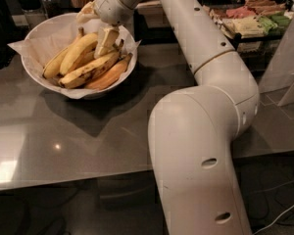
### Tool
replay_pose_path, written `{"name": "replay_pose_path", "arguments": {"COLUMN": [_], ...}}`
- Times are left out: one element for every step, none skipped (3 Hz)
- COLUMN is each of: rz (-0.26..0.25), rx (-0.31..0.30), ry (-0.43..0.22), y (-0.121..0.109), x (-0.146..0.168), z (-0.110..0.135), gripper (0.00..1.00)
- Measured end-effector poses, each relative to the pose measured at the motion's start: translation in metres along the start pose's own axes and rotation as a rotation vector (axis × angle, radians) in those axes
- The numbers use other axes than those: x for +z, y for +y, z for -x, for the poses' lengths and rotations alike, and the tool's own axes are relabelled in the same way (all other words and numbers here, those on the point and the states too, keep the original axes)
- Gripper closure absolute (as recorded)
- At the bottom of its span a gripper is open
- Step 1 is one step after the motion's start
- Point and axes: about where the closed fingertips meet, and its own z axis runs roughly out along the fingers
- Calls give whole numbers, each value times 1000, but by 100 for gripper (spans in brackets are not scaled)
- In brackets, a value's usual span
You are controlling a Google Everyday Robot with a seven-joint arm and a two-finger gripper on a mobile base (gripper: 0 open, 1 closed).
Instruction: Pick banana from white bowl
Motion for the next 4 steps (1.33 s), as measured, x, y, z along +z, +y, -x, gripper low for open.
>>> {"name": "replay_pose_path", "arguments": {"rz": [57, 84, 81, 89], "rx": [26, 26, 22, 9], "ry": [13, 33, 36, 85], "y": [21, 33, 32, 41], "x": [4, -1, -4, -12], "z": [-7, -9, -8, -9], "gripper": [28, 47, 70, 93]}}
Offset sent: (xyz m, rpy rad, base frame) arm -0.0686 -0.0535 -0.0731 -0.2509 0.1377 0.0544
